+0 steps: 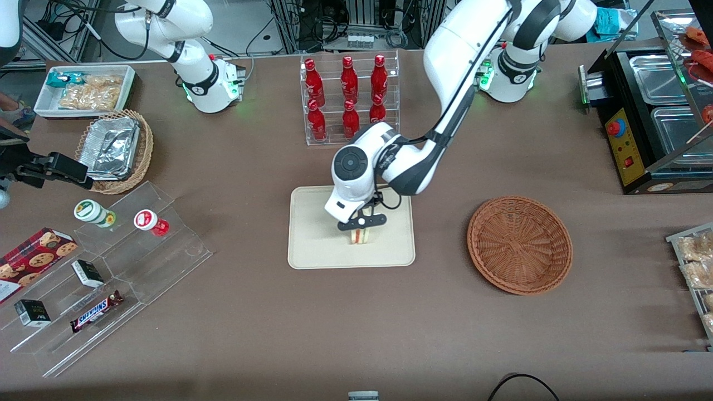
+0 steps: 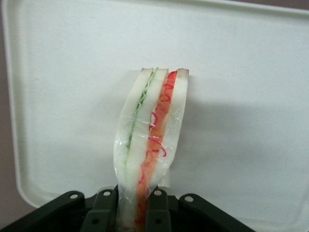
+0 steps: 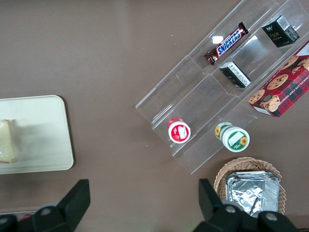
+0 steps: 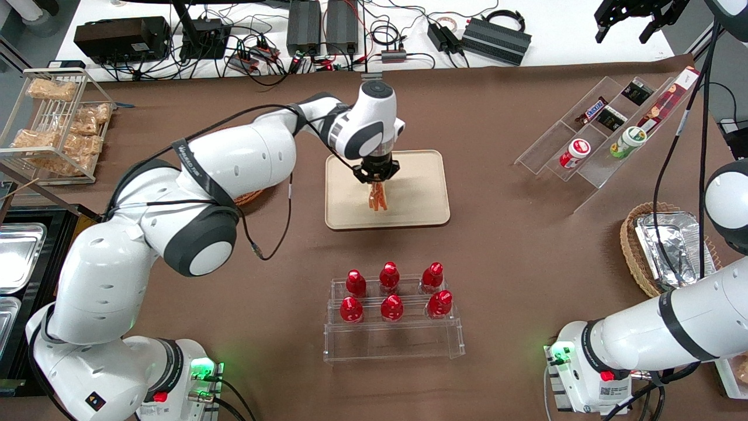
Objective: Place sandwich from basket to tray
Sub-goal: 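Lower the sandwich onto the tray and open the left gripper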
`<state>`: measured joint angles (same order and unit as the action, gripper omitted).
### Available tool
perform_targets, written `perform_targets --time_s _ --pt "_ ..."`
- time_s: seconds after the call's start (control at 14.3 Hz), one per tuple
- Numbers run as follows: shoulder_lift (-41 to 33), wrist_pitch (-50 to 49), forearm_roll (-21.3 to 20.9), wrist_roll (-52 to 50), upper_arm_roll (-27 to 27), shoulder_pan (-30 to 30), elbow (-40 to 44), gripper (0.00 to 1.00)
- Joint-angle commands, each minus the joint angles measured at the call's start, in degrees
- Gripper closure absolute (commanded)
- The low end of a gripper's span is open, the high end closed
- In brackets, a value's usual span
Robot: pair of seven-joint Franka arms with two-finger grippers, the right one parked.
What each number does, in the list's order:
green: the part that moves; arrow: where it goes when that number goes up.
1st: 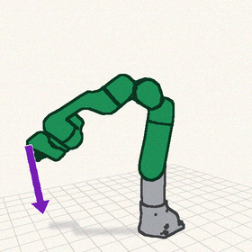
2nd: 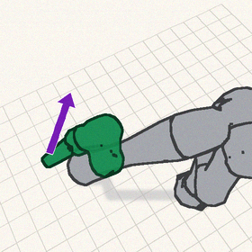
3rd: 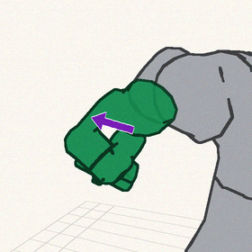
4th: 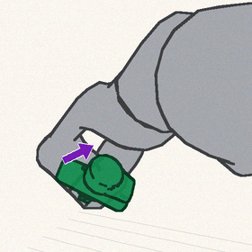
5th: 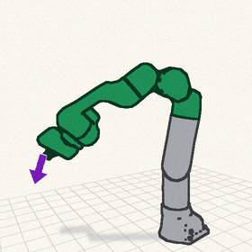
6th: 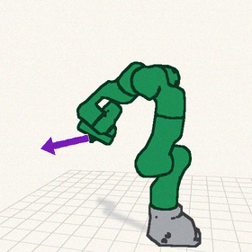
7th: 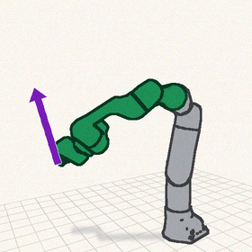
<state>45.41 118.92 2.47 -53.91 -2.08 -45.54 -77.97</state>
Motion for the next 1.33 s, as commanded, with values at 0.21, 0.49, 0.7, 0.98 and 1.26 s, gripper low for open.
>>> perform_targets --time_s 0.21,0.49,0.7,0.98,1.26 --pt "1.27 0.35 -2.03 -1.37 0.58 -0.43 2.3 0.04" --pt "-1.19 -0.52 -2.21 -2.16 0.67 -0.08 1.94 0.0" --pt "-5.58 -6.83 -2.47 -2.33 1.54 0.19 1.59 0.0" --pt "-10.33 -13.71 -1.68 -2.61 5.06 2.72 -0.5 0.0" --pt "-16.82 -13.36 -1.51 0.98 4.98 8.87 -7.35 0.0"
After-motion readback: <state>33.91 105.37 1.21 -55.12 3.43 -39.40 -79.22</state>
